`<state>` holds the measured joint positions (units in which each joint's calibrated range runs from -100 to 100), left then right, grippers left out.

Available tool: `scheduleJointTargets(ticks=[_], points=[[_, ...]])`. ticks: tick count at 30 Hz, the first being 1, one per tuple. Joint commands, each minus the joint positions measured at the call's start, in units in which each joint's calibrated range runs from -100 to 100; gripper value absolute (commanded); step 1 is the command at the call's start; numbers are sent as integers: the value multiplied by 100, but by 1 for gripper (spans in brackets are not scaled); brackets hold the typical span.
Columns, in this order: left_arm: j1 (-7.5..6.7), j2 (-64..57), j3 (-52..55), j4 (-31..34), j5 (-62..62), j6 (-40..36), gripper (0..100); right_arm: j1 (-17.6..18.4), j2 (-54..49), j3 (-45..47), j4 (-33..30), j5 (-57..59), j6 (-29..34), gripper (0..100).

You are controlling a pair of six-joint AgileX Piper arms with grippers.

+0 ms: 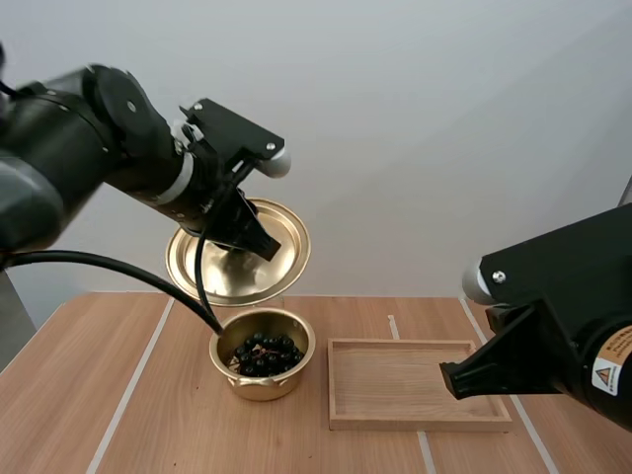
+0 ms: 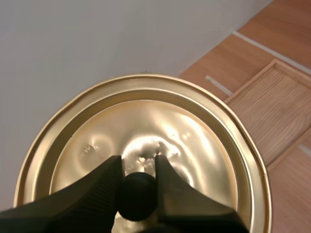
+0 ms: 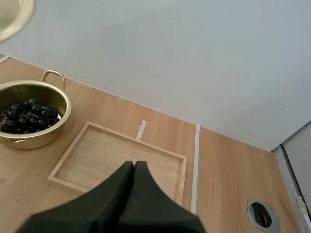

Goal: Open the lid, put the grape in the pot, and close it

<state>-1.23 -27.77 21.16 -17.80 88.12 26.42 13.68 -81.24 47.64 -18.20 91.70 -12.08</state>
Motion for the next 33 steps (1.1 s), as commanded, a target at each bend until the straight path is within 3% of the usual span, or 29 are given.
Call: scheduleJointTargets(ticks=[1,10,25,26,28,29,30,32,33], points=[[-13,333,357,-184,-706,160,0,-80,-62,6,125,211,-135,0],[-13,1606,891,-987,-1572,843,0,-125,-62,6,149,399,-175,0],[-13,2808,902,-901,-1833,1021,3,-159,-62,6,182,399,-254,0],[-13,2819,902,-885,-1764,1021,8,-159,-62,6,211,399,-254,0],[-13,2819,902,-858,-1557,1021,29,-159,-62,6,212,374,-254,0],[-13,2819,902,-848,-1478,1021,35,-159,-62,6,212,352,-254,0],[-13,2819,902,-802,-1267,1021,66,-159,-62,6,212,329,-254,0],[-13,2819,902,-784,-951,986,100,-159,-62,6,212,293,-254,0],[-13,2792,902,-784,-825,981,100,-159,-62,6,212,293,-254,0]])
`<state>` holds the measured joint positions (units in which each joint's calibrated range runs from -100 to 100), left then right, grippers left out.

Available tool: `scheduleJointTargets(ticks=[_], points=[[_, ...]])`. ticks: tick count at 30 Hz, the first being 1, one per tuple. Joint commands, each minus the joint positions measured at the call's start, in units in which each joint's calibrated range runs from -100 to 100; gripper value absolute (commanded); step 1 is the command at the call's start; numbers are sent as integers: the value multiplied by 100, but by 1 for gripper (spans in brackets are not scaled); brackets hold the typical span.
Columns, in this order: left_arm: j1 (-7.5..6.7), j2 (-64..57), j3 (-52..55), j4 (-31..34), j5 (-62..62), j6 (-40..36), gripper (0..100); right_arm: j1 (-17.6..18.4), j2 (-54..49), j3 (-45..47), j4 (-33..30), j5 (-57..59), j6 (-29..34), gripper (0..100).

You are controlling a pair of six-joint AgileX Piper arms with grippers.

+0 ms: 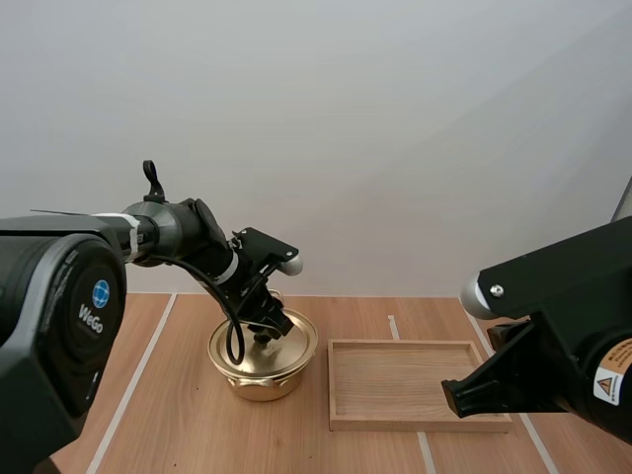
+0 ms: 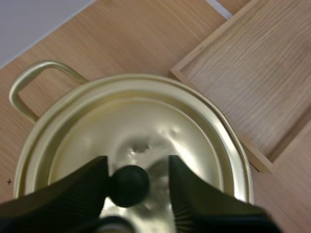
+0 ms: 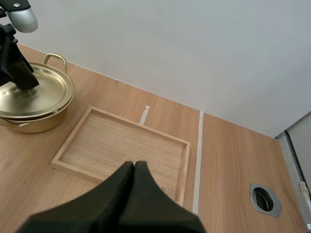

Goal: Open the lid, put the grape in the pot, and close it

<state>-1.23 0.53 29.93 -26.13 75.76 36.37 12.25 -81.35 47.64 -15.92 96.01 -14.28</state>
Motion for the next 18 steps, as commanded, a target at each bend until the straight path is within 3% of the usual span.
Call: scheduleJointTargets(ticks=[1,10,12,15,18], points=[[-13,-85,25,65,557,-71,100,-15,-51,6,-16,-159,-35,0],[-4,-1843,25,220,1289,-163,100,-243,-51,6,110,-376,123,0],[-4,-2573,25,269,1744,-199,75,-314,-51,6,132,-577,176,0],[-4,-3508,25,269,2143,-348,0,-367,-51,6,132,-745,263,0],[-4,-4452,67,269,2138,-572,0,-367,-51,6,132,-796,388,0]])
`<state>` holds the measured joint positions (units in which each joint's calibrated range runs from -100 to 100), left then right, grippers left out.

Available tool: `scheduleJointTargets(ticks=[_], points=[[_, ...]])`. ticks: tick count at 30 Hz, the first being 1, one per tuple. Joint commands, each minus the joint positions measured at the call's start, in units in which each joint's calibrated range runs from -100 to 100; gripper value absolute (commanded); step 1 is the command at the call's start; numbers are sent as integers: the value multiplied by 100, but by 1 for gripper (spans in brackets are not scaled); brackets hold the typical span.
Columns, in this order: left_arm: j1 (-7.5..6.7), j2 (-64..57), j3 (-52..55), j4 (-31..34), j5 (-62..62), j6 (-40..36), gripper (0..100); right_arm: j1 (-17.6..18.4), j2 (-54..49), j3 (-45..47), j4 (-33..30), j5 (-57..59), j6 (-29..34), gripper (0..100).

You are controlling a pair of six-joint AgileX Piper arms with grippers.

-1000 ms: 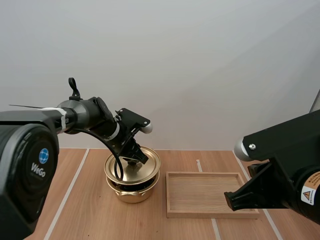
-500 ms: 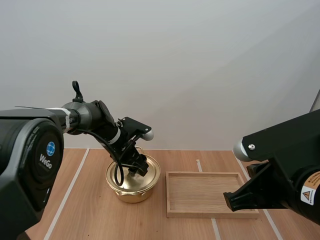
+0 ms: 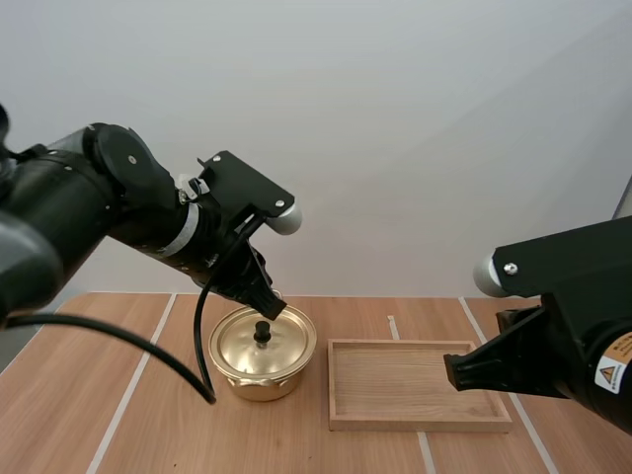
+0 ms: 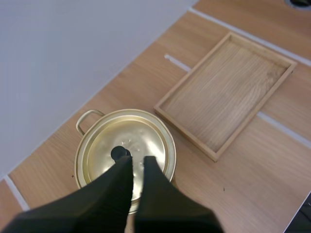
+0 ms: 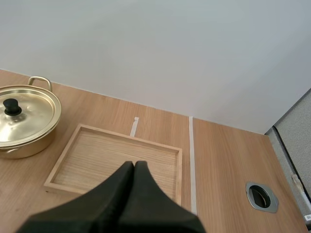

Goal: Open the lid, put the grape in the pot, and close it

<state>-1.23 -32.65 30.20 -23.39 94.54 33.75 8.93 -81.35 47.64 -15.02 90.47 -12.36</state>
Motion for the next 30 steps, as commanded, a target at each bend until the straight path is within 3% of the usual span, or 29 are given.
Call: scheduleJointTargets(ticks=[1,4,10,18,24,30], points=[[-4,-1566,112,-5,174,-453,0,-35,-51,6,41,-242,256,0],[-4,-2655,405,-15,-387,-703,0,-35,-57,6,14,-284,504,0],[45,-4975,1805,211,-2660,-1260,0,-51,-57,6,-31,-915,719,0],[48,-6491,2943,449,-4368,-2580,0,-146,-408,246,18,-2379,900,0],[48,-6735,3682,458,-5893,-2877,0,-278,-1511,1475,87,-4729,900,0],[48,-6735,5082,1333,-7201,-2842,0,-280,-1810,3136,360,-7088,900,0]])
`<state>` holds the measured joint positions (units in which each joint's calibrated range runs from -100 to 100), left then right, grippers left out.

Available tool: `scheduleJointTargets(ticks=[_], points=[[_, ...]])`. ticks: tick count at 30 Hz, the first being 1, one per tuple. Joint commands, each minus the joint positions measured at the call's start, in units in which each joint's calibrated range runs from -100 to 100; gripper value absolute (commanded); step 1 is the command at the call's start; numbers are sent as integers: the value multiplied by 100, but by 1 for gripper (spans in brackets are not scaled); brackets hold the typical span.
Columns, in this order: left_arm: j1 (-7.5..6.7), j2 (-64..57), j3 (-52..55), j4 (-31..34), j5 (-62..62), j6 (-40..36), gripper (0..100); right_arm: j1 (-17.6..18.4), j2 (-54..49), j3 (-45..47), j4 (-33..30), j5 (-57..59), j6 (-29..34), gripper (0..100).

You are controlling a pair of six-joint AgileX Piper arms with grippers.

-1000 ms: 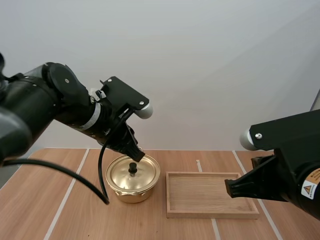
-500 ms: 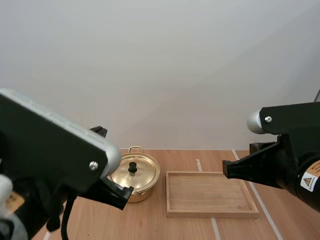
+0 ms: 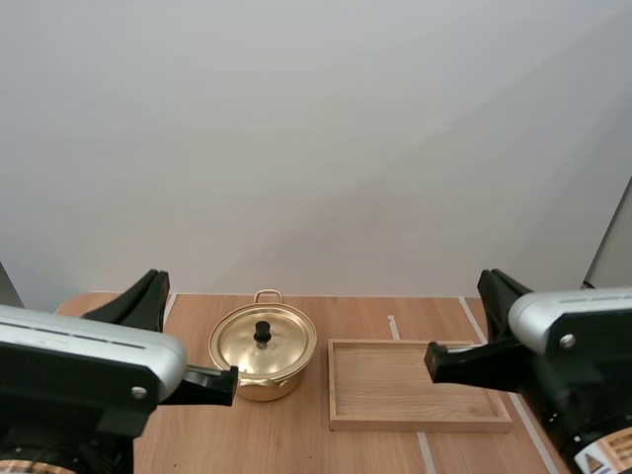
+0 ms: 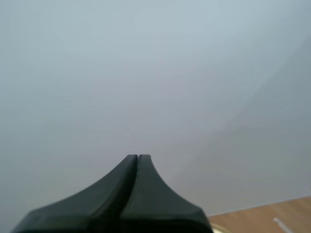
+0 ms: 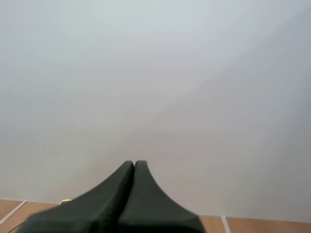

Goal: Open the lid, put the grape in the pot, and close it

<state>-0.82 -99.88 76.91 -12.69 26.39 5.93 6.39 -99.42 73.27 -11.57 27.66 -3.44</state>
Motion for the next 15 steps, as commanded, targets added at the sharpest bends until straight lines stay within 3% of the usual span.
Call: scheduleJointTargets(ticks=[1,6,10,11,15], points=[[7,-12,618,231,-519,-60,0,-45,12,888,16,-1004,8,0],[7,-12,1684,-44,-1295,-98,0,-231,26,2247,16,-1458,8,0],[7,-12,2309,-32,-1510,-98,0,-452,26,2673,52,-1941,8,0],[7,-12,2309,-45,-701,-98,0,-505,26,2673,208,-1485,45,0],[7,-12,2309,-48,22,-662,0,-666,26,2673,313,-747,46,0]])
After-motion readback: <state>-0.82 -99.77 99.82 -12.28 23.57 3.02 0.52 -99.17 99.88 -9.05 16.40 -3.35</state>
